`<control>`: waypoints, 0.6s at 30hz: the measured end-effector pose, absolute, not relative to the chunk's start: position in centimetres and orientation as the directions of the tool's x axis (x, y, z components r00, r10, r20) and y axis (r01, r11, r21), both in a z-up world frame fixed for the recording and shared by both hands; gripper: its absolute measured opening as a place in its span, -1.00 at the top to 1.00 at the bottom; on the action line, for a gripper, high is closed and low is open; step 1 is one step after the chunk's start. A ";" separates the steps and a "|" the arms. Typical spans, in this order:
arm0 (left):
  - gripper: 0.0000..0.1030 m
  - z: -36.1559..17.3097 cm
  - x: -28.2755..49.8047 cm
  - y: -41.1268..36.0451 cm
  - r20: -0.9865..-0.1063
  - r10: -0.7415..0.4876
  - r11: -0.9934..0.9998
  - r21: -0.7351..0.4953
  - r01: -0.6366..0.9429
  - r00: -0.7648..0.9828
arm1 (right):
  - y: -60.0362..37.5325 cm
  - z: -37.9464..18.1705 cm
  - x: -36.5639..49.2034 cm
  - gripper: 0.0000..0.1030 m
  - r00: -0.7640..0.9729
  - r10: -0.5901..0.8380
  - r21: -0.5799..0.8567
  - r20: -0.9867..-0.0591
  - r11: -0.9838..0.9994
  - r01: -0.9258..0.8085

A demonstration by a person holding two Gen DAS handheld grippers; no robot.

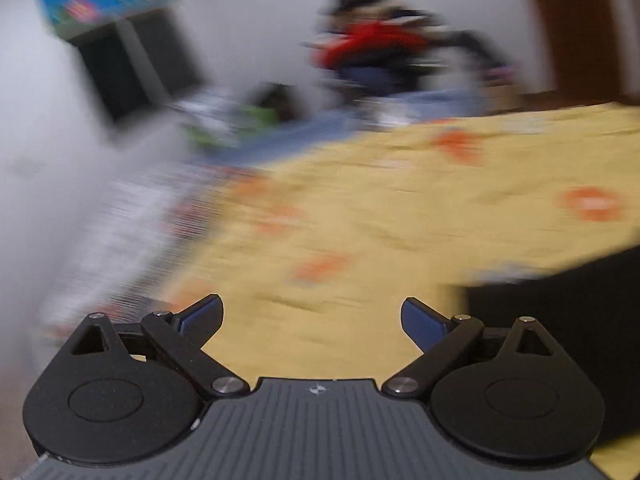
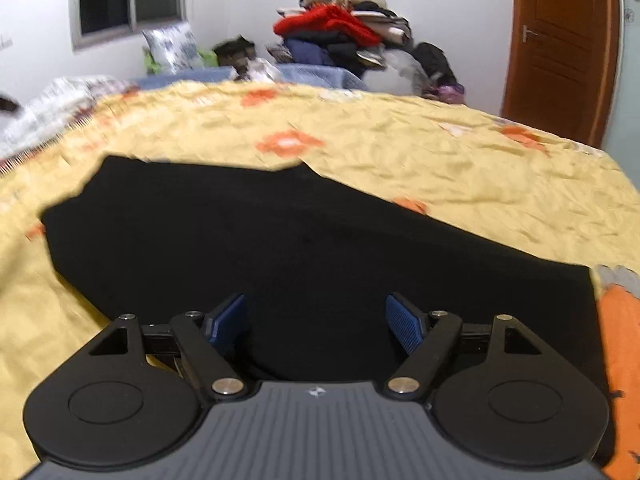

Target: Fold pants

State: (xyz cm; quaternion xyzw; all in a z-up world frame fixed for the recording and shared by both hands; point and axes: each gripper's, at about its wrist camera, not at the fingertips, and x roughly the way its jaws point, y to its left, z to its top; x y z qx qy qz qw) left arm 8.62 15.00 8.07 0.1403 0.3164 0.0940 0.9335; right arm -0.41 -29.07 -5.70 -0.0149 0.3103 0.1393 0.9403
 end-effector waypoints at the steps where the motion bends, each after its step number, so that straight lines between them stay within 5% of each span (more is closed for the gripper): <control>1: -0.89 7.3 8.6 14.0 -0.614 0.144 0.975 0.224 -0.004 0.776 | -28.4 -5.5 -0.4 -0.50 0.768 0.267 0.060 -0.583 0.956 -0.287; 4: -0.88 5.0 9.2 11.1 -0.667 -0.126 0.987 -0.006 0.164 0.735 | -25.8 -5.3 -0.5 -0.50 0.750 0.295 0.029 -0.592 0.938 -0.346; 7: -0.88 2.0 10.2 8.6 -0.697 -0.242 0.963 -0.088 0.254 0.675 | -24.3 -5.8 -0.3 -0.50 0.711 0.337 0.059 -0.616 0.921 -0.386; 12: -0.79 -3.1 12.1 9.2 -0.773 -0.062 0.976 0.084 0.199 0.631 | -23.8 -5.8 -0.1 -0.51 0.696 0.321 0.090 -0.642 0.933 -0.347; 18: -0.83 -0.7 10.9 17.7 -0.738 -0.037 0.999 -0.044 0.007 0.673 | -20.1 -3.2 -1.4 -0.51 0.740 0.378 0.025 -0.556 0.898 -0.440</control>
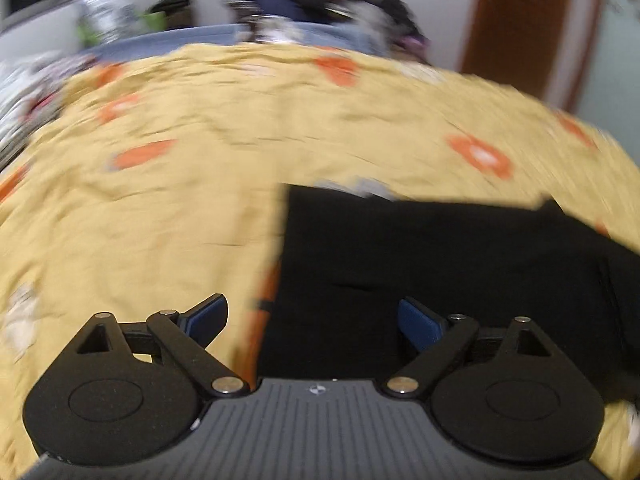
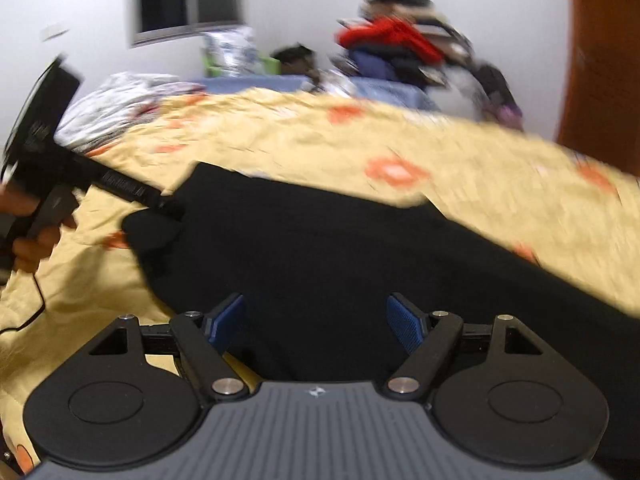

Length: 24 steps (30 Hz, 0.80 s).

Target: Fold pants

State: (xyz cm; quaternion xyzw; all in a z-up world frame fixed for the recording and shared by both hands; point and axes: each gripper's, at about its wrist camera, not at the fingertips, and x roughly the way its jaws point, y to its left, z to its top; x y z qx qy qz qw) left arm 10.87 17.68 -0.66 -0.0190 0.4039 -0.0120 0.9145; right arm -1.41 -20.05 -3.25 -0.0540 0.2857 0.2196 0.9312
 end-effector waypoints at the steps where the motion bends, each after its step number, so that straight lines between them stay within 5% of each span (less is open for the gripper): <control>1: -0.83 -0.2 10.8 18.9 -0.739 -0.032 0.997 -0.073 -0.033 0.673 | -18.5 -3.1 -1.6 -0.51 0.743 0.385 -0.022 -0.548 0.881 -0.472; 9: -0.82 -0.9 9.4 24.1 -0.754 -0.254 0.911 -0.398 -0.113 0.606 | -6.8 -4.3 -1.6 -0.51 0.761 0.363 -0.371 -0.537 0.709 -0.600; 24: -0.87 -3.0 9.8 26.0 -0.705 -0.424 0.794 -0.592 -0.141 0.569 | 2.2 -8.9 -1.4 -0.48 0.862 0.270 -0.774 -0.429 0.381 -0.505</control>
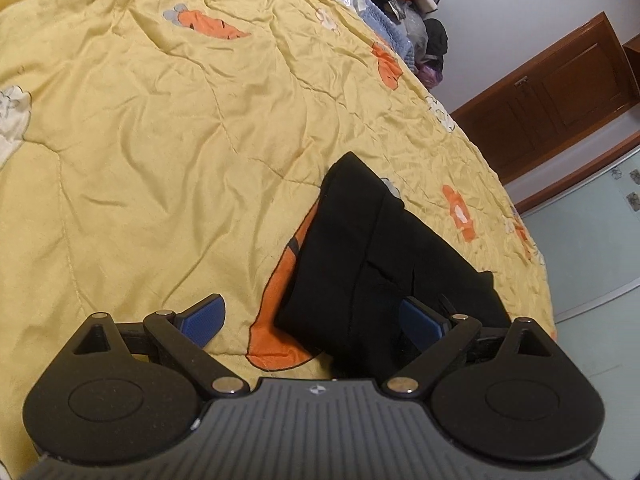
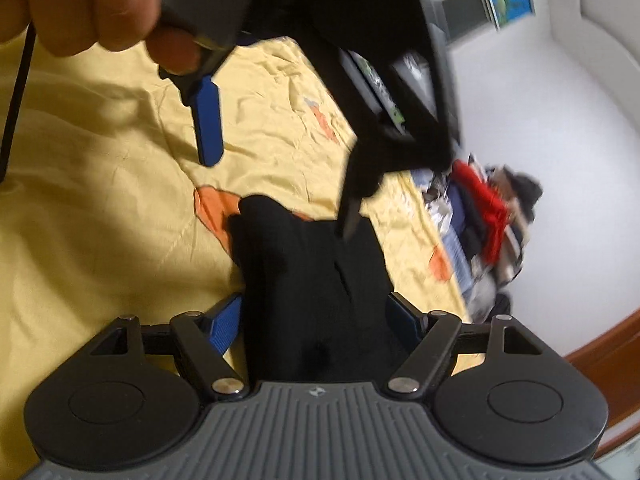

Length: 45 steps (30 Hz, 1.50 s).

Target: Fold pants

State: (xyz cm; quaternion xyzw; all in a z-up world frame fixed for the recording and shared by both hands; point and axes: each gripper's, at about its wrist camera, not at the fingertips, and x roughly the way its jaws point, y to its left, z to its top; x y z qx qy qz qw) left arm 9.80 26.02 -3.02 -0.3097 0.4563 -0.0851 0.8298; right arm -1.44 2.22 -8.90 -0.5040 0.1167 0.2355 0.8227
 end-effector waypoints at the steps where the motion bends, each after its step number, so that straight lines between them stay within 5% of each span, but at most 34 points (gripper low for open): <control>1: -0.88 -3.2 10.0 26.2 -0.697 -0.442 0.779 -0.610 -0.144 0.565 | 2.7 -9.0 -1.4 -0.42 0.865 0.281 -0.786 -0.415 0.368 -0.496; 5: -0.96 -4.3 11.1 26.8 -0.649 -0.530 0.690 -0.704 -0.168 0.545 | 3.9 -9.9 -0.2 0.37 0.849 0.304 -0.795 -0.432 0.315 -0.518; 9: -0.96 -5.3 12.8 26.6 -0.572 -0.639 0.585 -0.796 -0.158 0.515 | 3.9 -9.6 0.1 0.64 0.836 0.318 -0.755 -0.447 0.368 -0.543; 18: -0.96 -7.4 17.7 24.2 -0.426 -0.742 0.414 -0.899 -0.146 0.517 | -1.5 -2.9 3.2 0.67 0.758 0.437 -0.360 -0.484 0.690 -0.627; 22: -0.57 -7.4 19.1 22.9 -0.462 -0.743 0.454 -0.880 -0.144 0.485 | -3.2 -2.5 3.1 0.65 0.656 0.492 -0.234 -0.572 0.669 -0.705; 24: -0.21 -7.4 19.3 22.7 -0.502 -0.726 0.504 -0.853 -0.132 0.469 | -5.5 -1.2 2.3 0.65 0.566 0.605 -0.090 -0.560 0.635 -0.767; 26: 0.38 -7.8 19.4 22.8 -0.541 -0.699 0.547 -0.826 -0.137 0.468 | -8.5 0.4 2.2 0.65 0.508 0.709 0.109 -0.489 0.628 -0.771; 28: 0.55 -8.4 19.3 23.0 -0.552 -0.685 0.559 -0.817 -0.143 0.475 | -10.2 0.9 3.9 0.65 0.576 0.659 0.170 -0.484 0.716 -0.677; 32: 0.61 -7.4 18.3 22.5 -0.575 -0.637 0.628 -0.773 -0.086 0.513 | -9.4 -1.7 7.5 0.65 0.664 0.437 0.042 -0.607 0.852 -0.522; 38: 0.64 -2.8 16.0 18.9 -0.654 -0.467 0.806 -0.592 -0.019 0.595 | -8.1 -4.1 9.1 0.65 0.638 0.511 0.186 -0.576 0.842 -0.506; 45: 0.63 4.1 12.2 12.7 -0.583 -0.421 0.863 -0.494 0.108 0.695 | -14.3 -1.0 6.8 0.65 0.694 0.580 0.352 -0.427 0.813 -0.463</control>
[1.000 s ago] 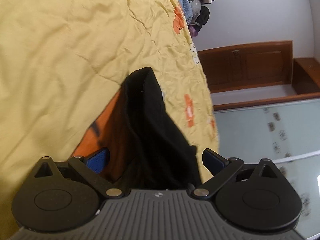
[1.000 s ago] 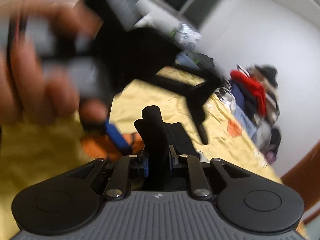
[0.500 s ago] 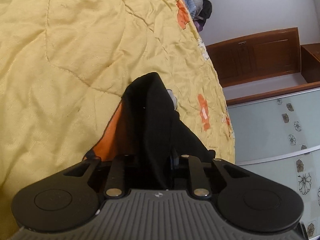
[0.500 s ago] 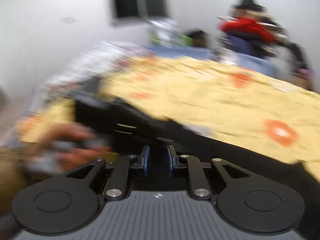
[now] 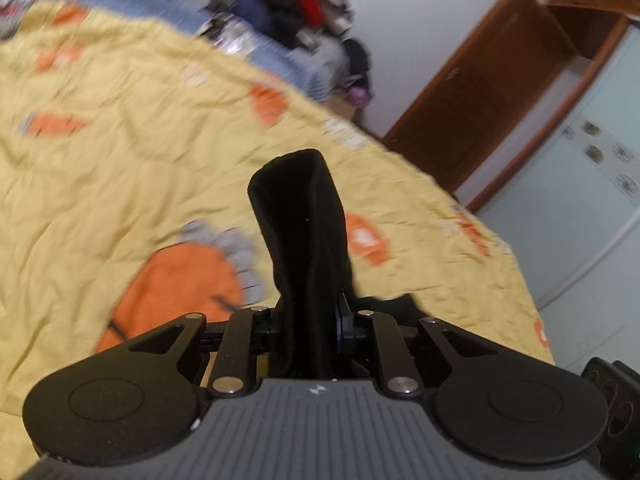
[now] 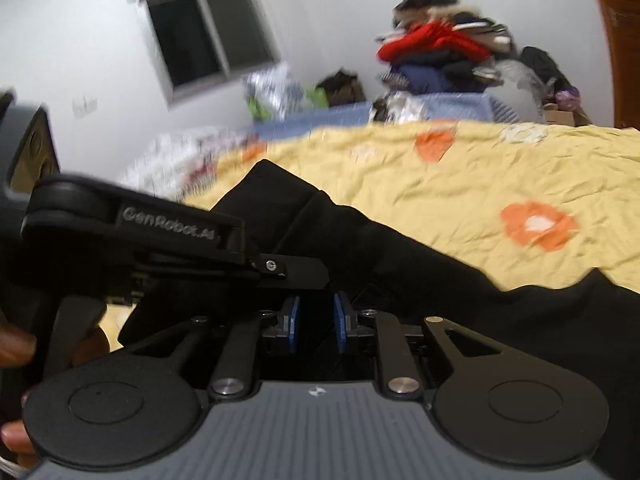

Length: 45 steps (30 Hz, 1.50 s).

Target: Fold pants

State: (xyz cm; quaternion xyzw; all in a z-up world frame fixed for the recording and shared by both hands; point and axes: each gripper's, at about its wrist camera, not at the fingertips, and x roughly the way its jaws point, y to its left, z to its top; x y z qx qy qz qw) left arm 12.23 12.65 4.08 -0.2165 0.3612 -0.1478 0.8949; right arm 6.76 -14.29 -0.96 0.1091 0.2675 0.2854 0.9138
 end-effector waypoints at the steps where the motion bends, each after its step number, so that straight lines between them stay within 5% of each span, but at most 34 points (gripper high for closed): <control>1: 0.60 4.8 11.7 11.6 -0.571 -0.425 0.864 -0.486 0.127 0.703 | -15.3 -0.6 6.5 0.65 0.704 0.581 0.372 -0.408 0.810 -0.453; 18: 0.28 5.8 7.0 -13.1 -0.557 -0.564 0.824 -0.333 0.459 0.609 | -37.2 -2.1 0.7 0.65 0.859 0.447 0.648 -0.250 0.736 -0.194; 28: 0.22 0.7 7.7 -23.5 -0.635 -0.596 0.787 -0.338 0.517 0.492 | -46.4 -5.8 -1.2 0.66 0.887 0.343 0.745 -0.308 0.667 0.000; 33: 0.05 -0.9 8.5 -25.3 -0.649 -0.609 0.773 -0.359 0.523 0.455 | -48.3 -7.2 -2.0 0.66 0.892 0.293 0.731 -0.344 0.680 0.058; 35: -0.26 -1.3 8.8 -25.6 -0.649 -0.642 0.748 -0.411 0.522 0.408 | -49.0 -7.3 -2.5 0.66 0.895 0.243 0.699 -0.375 0.708 0.100; 38: -0.30 -1.1 8.7 -25.7 -0.612 -0.719 0.675 -0.502 0.541 0.329 | -50.1 -6.9 -3.8 0.65 0.897 0.088 0.571 -0.433 0.797 0.197; 42: -0.36 0.5 7.9 -24.2 -0.556 -0.723 0.672 -0.430 0.602 0.410 | -51.9 -6.3 -5.6 0.65 0.879 -0.132 0.425 -0.458 0.836 0.347; 45: -0.48 0.5 9.8 -21.9 -0.592 -0.625 0.768 -0.348 0.538 0.509 | -52.9 -6.1 -5.7 0.64 0.894 -0.095 0.475 -0.438 0.820 0.320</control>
